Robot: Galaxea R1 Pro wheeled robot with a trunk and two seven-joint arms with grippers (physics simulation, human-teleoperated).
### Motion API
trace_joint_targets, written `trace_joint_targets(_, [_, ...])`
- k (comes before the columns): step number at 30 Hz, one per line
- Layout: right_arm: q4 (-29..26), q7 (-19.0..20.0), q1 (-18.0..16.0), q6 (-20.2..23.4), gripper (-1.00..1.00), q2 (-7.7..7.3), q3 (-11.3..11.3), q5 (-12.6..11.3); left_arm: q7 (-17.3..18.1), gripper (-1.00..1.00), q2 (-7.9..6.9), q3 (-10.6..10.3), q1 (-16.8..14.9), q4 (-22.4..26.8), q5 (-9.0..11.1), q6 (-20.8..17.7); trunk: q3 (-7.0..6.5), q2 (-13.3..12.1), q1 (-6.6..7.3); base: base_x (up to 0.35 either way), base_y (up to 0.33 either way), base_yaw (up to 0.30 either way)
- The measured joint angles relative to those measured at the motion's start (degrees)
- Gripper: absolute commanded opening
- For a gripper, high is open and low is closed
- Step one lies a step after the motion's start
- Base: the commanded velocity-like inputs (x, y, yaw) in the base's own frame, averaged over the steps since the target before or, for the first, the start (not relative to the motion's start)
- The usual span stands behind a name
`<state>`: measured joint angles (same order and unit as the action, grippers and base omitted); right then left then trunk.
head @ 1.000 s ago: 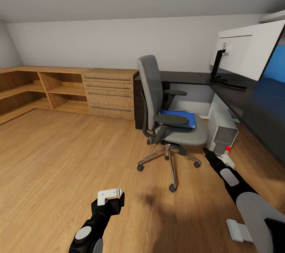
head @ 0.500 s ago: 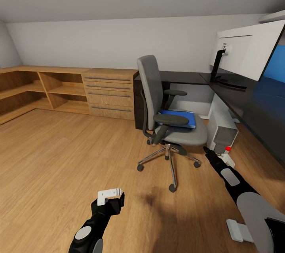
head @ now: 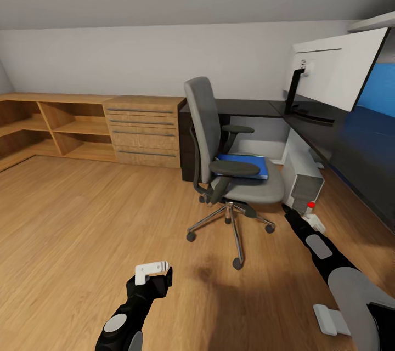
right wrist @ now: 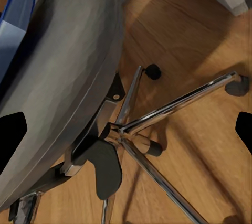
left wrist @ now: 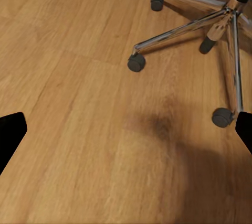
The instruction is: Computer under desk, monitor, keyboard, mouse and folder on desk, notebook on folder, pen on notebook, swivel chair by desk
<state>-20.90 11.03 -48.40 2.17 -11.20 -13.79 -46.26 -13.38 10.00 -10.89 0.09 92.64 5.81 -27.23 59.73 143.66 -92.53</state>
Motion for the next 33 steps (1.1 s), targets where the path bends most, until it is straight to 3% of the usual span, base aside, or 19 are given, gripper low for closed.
trace_joint_targets(13, [0.1, 0.0, 0.0, 0.0, 1.00, -0.02, 0.0, 0.0, 0.0, 1.00, 0.00, 0.1, 0.0, 0.0, 0.0, 0.0, 0.00, 0.0, 0.00, 0.010, 0.001, -0.007])
trace_joint_targets(33, [0.1, 0.0, 0.0, -0.1, 1.00, -0.46, -0.1, 0.0, 0.0, 1.00, 0.00, 0.1, 0.0, 0.0, 0.0, 0.0, 0.00, 0.0, 0.02, 0.155, 0.000, 0.000])
